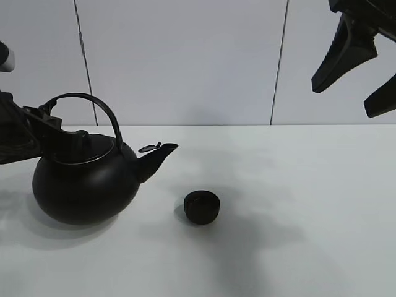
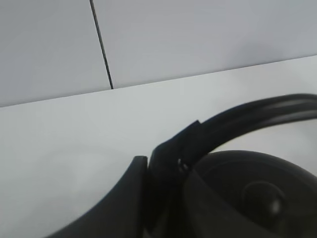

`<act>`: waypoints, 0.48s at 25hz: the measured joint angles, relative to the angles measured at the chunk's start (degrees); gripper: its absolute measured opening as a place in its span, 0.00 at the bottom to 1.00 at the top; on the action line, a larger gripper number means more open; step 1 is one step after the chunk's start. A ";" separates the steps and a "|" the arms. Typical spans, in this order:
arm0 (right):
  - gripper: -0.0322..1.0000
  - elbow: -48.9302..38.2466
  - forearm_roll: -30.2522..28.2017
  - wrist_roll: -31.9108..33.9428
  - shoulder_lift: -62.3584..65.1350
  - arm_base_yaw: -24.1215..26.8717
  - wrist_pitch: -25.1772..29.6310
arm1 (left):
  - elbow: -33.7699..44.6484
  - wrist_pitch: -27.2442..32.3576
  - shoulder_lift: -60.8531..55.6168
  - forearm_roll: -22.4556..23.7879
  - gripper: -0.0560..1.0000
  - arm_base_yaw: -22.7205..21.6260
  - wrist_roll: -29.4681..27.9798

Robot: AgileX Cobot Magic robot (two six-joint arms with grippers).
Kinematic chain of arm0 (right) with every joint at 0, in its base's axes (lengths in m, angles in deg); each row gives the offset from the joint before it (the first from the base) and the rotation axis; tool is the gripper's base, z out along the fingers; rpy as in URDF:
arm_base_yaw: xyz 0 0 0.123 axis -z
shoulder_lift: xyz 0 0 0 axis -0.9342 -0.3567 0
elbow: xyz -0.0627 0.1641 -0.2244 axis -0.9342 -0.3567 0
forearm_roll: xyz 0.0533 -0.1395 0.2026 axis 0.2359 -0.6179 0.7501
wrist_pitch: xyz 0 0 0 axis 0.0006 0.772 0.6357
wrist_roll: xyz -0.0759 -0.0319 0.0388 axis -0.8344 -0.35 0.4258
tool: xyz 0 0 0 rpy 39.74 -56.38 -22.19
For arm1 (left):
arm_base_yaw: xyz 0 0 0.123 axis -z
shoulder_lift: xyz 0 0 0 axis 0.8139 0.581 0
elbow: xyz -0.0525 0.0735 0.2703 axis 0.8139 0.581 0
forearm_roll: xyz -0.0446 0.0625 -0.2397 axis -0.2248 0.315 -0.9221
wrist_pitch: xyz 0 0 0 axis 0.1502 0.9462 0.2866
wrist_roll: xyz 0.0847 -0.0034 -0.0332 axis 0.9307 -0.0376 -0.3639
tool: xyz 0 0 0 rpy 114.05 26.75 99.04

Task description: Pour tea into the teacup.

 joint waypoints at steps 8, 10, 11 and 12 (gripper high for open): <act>0.50 0.00 0.00 0.00 0.00 0.00 0.00 | 0.07 0.29 0.00 0.00 0.16 0.00 -0.58; 0.50 0.00 0.00 0.00 0.00 0.00 0.00 | 0.07 0.29 0.00 0.31 0.16 0.00 -0.78; 0.50 0.00 0.00 0.00 0.00 0.00 0.00 | 0.07 0.41 0.00 0.31 0.16 0.00 -0.78; 0.50 0.00 0.00 0.00 0.00 0.00 0.00 | 0.07 1.07 0.00 0.31 0.16 0.00 -0.79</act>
